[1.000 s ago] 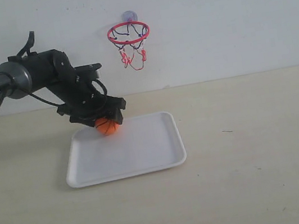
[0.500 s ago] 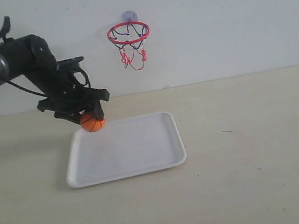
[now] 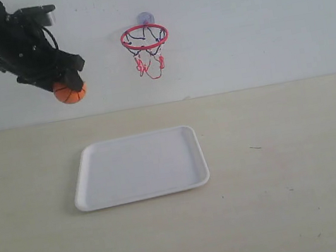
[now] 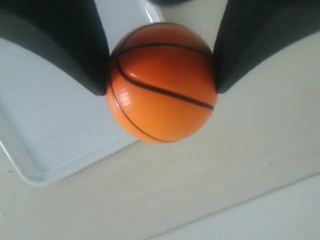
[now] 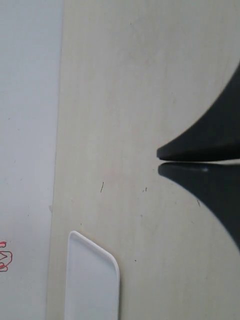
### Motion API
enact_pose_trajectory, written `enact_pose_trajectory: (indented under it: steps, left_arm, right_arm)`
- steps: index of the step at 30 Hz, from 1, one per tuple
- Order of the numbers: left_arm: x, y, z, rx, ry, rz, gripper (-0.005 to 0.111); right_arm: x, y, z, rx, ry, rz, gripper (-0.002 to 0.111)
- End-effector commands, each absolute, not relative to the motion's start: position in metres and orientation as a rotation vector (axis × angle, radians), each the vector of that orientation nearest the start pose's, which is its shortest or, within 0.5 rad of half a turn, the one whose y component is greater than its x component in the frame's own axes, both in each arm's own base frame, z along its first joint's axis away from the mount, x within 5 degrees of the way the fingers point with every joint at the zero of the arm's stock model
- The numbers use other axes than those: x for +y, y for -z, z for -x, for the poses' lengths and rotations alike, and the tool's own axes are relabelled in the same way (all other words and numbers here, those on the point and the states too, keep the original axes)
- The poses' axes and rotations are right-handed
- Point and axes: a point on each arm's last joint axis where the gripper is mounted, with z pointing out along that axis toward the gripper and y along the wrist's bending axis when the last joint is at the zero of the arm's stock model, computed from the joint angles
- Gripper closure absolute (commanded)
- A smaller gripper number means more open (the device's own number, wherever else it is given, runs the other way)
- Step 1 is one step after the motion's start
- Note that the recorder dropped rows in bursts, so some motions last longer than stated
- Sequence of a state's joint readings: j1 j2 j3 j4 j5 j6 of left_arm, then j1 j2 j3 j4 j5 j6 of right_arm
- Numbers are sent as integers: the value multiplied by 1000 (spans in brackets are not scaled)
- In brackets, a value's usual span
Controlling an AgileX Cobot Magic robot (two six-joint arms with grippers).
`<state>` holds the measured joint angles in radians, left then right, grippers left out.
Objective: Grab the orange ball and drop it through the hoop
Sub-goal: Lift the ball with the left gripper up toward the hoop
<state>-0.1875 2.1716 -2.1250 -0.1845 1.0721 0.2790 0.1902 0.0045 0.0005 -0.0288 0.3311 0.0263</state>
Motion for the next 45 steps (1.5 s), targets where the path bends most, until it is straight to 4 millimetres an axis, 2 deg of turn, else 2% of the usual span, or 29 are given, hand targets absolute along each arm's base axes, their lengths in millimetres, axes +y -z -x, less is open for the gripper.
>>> enact_pose_trajectory:
  steps: [1, 6, 12, 19, 28, 34, 40, 45]
  left_arm:
    - [-106, -320, -477, 2361, 216, -521, 103]
    - [-118, -338, -485, 2135, 367, -487, 103]
    - [-128, -327, -498, 2016, 445, -525, 103]
    - [-130, -331, -518, 1800, 578, -274, 103]
    - [-139, -309, -534, 1658, 850, -173, 103]
    - [-144, -293, -544, 1626, 1006, -269, 103]
    - [-149, -288, -552, 1649, 903, -398, 103]
    - [-151, -292, -553, 1663, 842, -433, 103]
  right_arm:
    - [9, -184, -53, 1798, -122, 176, 109]
    - [9, -184, -53, 1798, -122, 176, 109]
    - [11, -184, -53, 1796, -142, 201, 109]
    - [12, -184, -53, 1794, -162, 226, 109]
    - [12, -184, -53, 1794, -162, 226, 109]
    - [12, -184, -53, 1794, -162, 226, 109]
    - [12, -184, -53, 1794, -162, 226, 109]
    - [12, -184, -53, 1794, -162, 226, 109]
